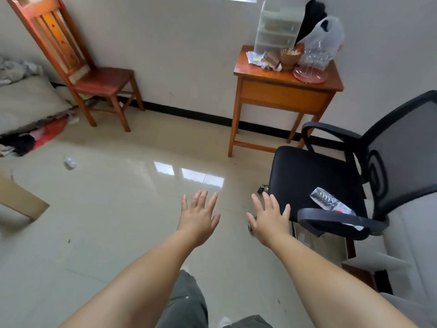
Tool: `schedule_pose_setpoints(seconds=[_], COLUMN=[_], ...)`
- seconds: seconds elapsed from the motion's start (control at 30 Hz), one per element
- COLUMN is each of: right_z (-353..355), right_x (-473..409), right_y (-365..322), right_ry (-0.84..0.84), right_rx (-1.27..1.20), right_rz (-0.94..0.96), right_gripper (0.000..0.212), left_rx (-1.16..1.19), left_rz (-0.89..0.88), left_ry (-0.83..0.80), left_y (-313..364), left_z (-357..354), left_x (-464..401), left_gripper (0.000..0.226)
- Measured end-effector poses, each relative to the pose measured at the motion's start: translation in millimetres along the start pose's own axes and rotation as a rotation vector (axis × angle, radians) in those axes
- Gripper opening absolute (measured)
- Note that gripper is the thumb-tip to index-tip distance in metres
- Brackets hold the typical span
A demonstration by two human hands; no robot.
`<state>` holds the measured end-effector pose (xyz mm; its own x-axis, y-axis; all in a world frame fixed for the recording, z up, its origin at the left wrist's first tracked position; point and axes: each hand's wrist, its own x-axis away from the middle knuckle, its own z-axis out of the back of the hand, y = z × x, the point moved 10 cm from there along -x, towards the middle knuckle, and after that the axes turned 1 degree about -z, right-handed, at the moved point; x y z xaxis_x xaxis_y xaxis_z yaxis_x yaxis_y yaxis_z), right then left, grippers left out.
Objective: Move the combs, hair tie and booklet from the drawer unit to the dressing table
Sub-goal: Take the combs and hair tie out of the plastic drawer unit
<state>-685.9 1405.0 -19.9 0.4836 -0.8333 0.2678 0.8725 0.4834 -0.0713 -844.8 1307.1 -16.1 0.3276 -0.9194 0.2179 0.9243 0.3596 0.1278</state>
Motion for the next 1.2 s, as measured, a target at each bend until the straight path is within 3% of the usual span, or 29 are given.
schedule_pose_setpoints(seconds=[0.4,0.67,0.93,1.07,1.2], right_z=[133.8,208.4,328.6,367.9,377.4], right_x=[-331.5,-523.8,-735.3,-822.9,-892.9], right_y=[-17.1,58.9,113.2,136.1,155.5], right_ry=[0.109,0.202,0.335,0.335,0.31], right_rx=[-0.133,-0.164,-0.211,-0.552,-1.217], right_rz=[-0.148,-0.254,-0.144,-0.163,-0.389], right_gripper=[0.059,0.059,0.056,0.046,0.036], left_rx=[-0.068,-0.06,0.037,0.106,0.339], left_rz=[-0.159,-0.378,-0.33,-0.336,-0.263], left_ry=[0.058,0.128,0.263,0.342,0.448], left_y=[-59.8,17.1,59.5,65.7,58.7], left_z=[125.0,185.0,292.7,346.7,407.1], left_x=[-380.7,-592.2,-807.7,-882.5,-955.6], left_gripper=[0.061,0.061,0.062,0.062,0.054])
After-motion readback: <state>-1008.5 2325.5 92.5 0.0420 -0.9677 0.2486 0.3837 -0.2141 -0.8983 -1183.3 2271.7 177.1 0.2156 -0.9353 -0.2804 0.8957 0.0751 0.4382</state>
